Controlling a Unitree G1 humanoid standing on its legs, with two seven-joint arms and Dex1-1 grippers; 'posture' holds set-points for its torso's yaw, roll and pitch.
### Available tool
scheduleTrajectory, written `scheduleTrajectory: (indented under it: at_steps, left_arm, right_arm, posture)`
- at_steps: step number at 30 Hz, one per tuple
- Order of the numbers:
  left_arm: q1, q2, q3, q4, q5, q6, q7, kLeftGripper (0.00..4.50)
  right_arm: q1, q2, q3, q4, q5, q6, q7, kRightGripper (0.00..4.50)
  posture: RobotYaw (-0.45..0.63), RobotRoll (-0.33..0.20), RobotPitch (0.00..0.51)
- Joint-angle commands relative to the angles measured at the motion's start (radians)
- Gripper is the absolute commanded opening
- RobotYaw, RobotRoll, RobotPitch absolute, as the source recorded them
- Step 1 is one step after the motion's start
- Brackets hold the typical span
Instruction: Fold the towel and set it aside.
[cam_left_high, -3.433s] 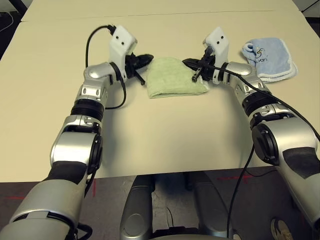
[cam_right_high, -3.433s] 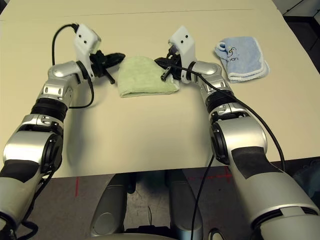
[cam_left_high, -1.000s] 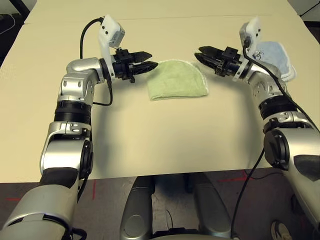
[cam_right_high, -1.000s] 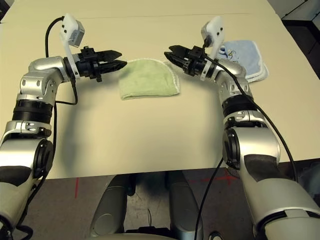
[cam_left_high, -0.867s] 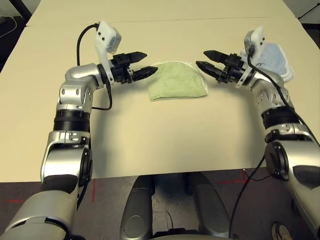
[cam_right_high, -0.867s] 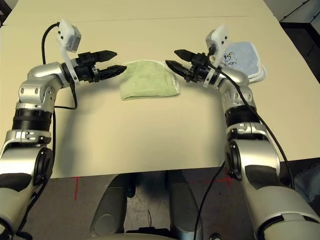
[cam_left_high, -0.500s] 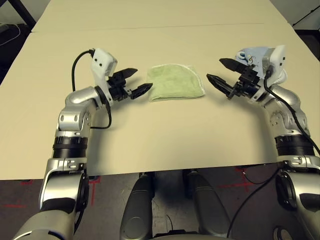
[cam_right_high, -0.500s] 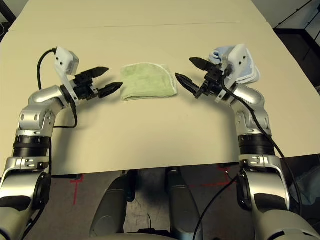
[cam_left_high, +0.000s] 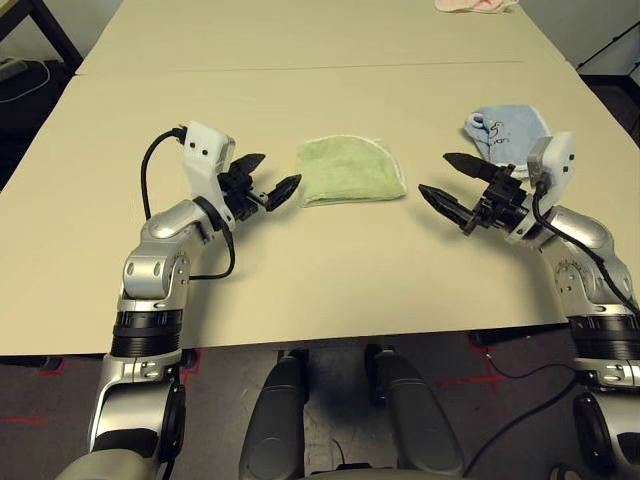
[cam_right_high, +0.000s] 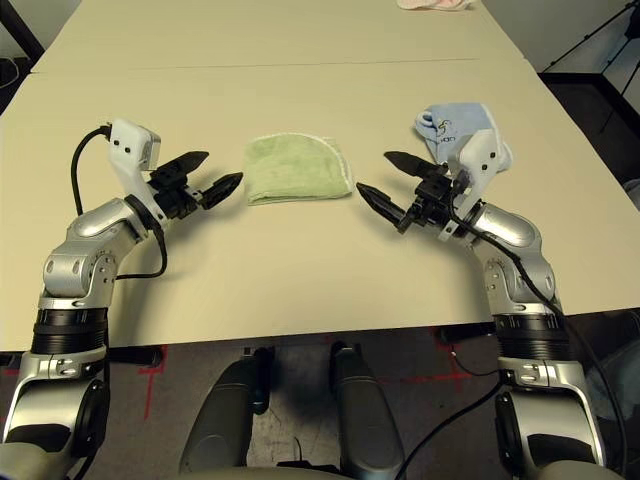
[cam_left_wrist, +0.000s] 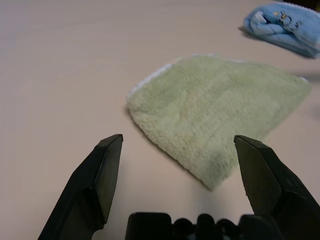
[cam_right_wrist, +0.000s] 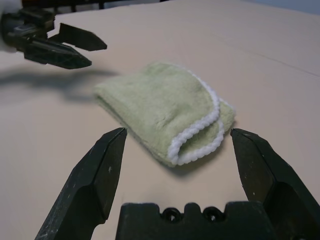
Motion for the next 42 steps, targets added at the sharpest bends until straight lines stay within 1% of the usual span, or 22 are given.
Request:
scheduleTrajectory:
  at_steps: [1, 3, 7, 9, 12, 13, 16, 18, 21, 27, 33, 39, 42]
  left_arm:
    - [-0.011, 0.036, -0.047, -0.020, -0.021, 0.104, -0.039, 4.50]
    - [-0.015, 0.056, -0.067, -0.022, -0.016, 0.150, -0.044, 4.50]
    - [-0.018, 0.011, -0.059, -0.032, -0.058, 0.202, -0.024, 4.50]
    - [-0.031, -0.021, -0.028, -0.029, -0.113, 0.304, -0.003, 4.50]
    - [-0.075, -0.048, 0.043, 0.018, -0.195, 0.499, 0.051, 4.50]
    - [-0.088, -0.054, 0.065, 0.033, -0.211, 0.541, 0.070, 4.50]
    - [-0.130, -0.033, 0.120, 0.101, -0.257, 0.666, 0.079, 4.50]
    - [-0.154, -0.018, 0.145, 0.145, -0.277, 0.719, 0.077, 4.50]
    - [-0.198, -0.001, 0.171, 0.227, -0.287, 0.747, 0.079, 4.50]
    - [-0.276, -0.035, 0.245, 0.352, -0.321, 0.818, 0.123, 4.50]
    - [-0.329, -0.102, 0.305, 0.413, -0.336, 0.809, 0.180, 4.50]
    - [-0.363, -0.157, 0.320, 0.460, -0.334, 0.774, 0.214, 4.50]
    - [-0.376, -0.172, 0.311, 0.499, -0.325, 0.743, 0.222, 4.50]
  right_arm:
    - [-0.010, -0.021, 0.015, 0.037, -0.013, -0.032, 0.036, 4.48]
    - [-0.019, -0.020, 0.018, 0.046, -0.014, -0.036, 0.035, 4.48]
    - [-0.063, -0.005, 0.041, 0.088, -0.034, -0.065, 0.039, 4.48]
    - [-0.086, 0.005, 0.048, 0.103, -0.032, -0.069, 0.037, 4.48]
    - [-0.100, 0.013, 0.055, 0.111, -0.034, -0.073, 0.039, 4.48]
    - [-0.101, 0.014, 0.057, 0.112, -0.034, -0.074, 0.039, 4.48]
    - [-0.097, 0.012, 0.061, 0.110, -0.035, -0.076, 0.039, 4.48]
    - [-0.095, 0.010, 0.062, 0.109, -0.034, -0.076, 0.039, 4.48]
    - [-0.094, 0.006, 0.062, 0.109, -0.036, -0.077, 0.039, 4.48]
    - [-0.098, 0.004, 0.062, 0.117, -0.041, -0.082, 0.039, 4.48]
    - [-0.097, 0.001, 0.059, 0.120, -0.046, -0.083, 0.038, 4.48]
    - [-0.100, 0.000, 0.058, 0.127, -0.051, -0.085, 0.037, 4.48]
    - [-0.102, 0.001, 0.058, 0.130, -0.051, -0.087, 0.038, 4.48]
  posture:
    - [0.08, 0.000, 0.196]
    - [0.08, 0.000, 0.195]
    - [0.08, 0.000, 0.194]
    - [0.08, 0.000, 0.194]
    - [0.08, 0.000, 0.195]
    - [0.08, 0.000, 0.197]
    - [0.08, 0.000, 0.200]
    - [0.08, 0.000, 0.201]
    - [0.08, 0.000, 0.202]
    - [0.08, 0.000, 0.203]
    - [0.07, 0.000, 0.205]
    - [0.07, 0.000, 0.206]
    - [0.07, 0.000, 0.205]
